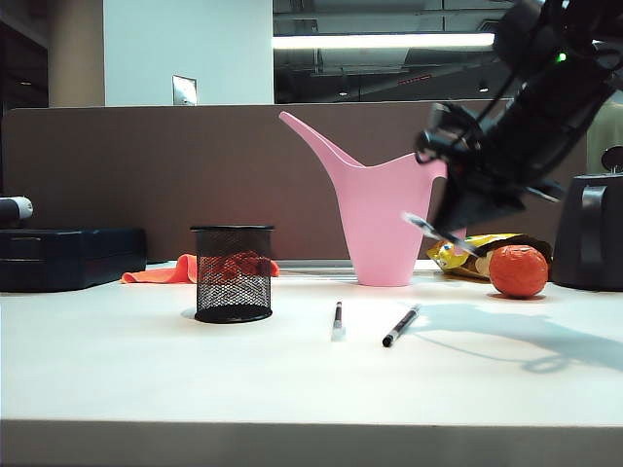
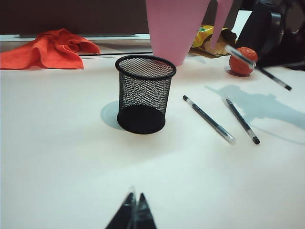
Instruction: Pick up a few water-based pens and put them in the pen basket.
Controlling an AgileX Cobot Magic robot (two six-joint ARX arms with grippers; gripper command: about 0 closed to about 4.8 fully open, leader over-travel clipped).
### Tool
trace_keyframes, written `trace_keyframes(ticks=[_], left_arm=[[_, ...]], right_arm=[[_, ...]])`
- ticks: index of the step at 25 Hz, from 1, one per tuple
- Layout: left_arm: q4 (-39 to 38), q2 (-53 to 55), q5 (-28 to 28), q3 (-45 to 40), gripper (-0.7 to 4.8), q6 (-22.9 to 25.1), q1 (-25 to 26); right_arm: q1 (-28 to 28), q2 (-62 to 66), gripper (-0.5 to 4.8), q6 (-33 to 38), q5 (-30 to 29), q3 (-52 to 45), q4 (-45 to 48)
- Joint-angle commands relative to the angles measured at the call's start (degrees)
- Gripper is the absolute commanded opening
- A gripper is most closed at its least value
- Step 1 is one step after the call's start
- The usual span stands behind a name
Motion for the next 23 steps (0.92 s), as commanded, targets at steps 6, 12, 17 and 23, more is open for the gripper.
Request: trace_keyframes(ticks=[6, 12, 17, 23], left_arm=[[0.5, 0.0, 0.2, 0.1, -0.04, 0.1, 0.0], [0.5, 0.0, 0.2, 0.1, -0.04, 0.1, 0.0], [0.5, 0.0, 0.3, 0.1, -0.04, 0.1, 0.0], [0.5, 0.0, 0.3, 0.1, -0.04, 0.1, 0.0]], right_arm=[[5.6, -0.7, -0.06, 2.2, -13.9, 0.2, 27.6], [10.4, 3.3, -0.06, 3.6, -13.7, 0.2, 45.6], [11.2, 8.1, -0.06, 10.4, -13.7, 0.7, 55.5], [12.3, 14.5, -0.06, 11.6, -14.2, 6.0, 57.5]])
